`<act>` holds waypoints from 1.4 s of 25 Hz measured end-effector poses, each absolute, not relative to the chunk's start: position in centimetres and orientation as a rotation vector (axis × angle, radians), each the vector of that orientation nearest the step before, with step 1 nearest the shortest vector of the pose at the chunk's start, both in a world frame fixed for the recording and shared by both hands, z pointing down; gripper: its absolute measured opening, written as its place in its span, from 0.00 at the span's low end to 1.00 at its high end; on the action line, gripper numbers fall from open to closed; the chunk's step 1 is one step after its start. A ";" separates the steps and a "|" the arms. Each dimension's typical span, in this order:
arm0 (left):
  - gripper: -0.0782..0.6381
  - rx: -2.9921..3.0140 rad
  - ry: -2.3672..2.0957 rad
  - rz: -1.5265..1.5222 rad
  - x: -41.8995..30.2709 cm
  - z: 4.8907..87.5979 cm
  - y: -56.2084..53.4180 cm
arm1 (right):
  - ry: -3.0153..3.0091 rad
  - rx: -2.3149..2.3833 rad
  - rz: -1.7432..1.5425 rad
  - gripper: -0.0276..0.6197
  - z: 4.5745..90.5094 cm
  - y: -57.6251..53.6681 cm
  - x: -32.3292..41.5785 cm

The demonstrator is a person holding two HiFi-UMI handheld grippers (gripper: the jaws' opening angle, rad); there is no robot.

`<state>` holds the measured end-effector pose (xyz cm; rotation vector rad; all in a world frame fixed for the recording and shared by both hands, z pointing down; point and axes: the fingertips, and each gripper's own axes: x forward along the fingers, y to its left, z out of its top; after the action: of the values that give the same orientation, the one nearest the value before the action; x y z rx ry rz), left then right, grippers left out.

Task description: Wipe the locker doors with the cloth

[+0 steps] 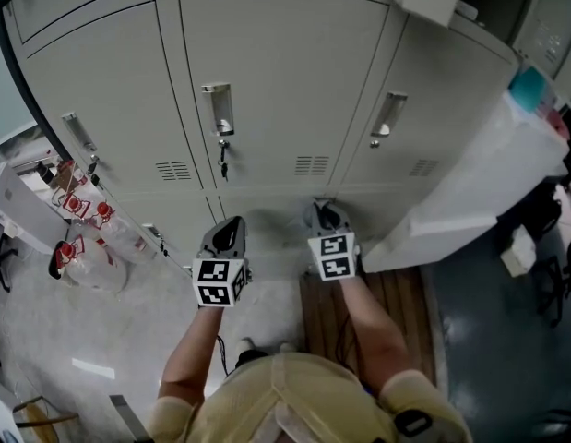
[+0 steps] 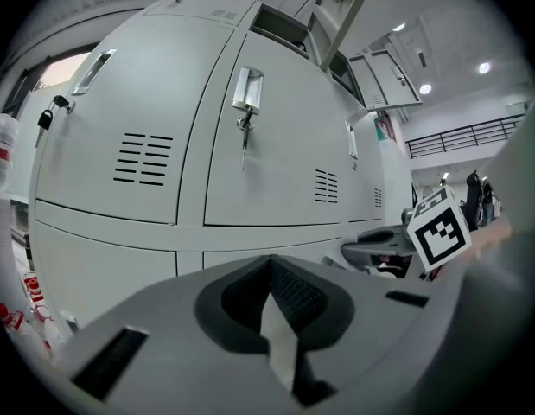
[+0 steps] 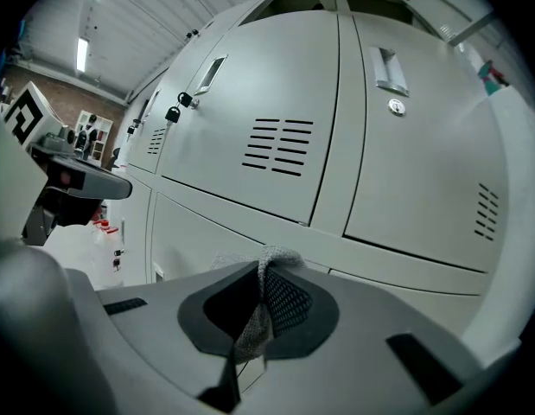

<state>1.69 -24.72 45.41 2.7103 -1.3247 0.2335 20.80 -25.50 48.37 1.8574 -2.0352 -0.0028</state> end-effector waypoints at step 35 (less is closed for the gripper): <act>0.11 2.400 -1.728 0.253 -14.0 49.4 -23.2 | -2.387 1.409 0.023 0.05 51.8 -26.0 1.1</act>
<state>-14.02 -23.16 49.37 2.3998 -1.7283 0.2534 1.14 -26.01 51.77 1.4090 -2.3868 0.0235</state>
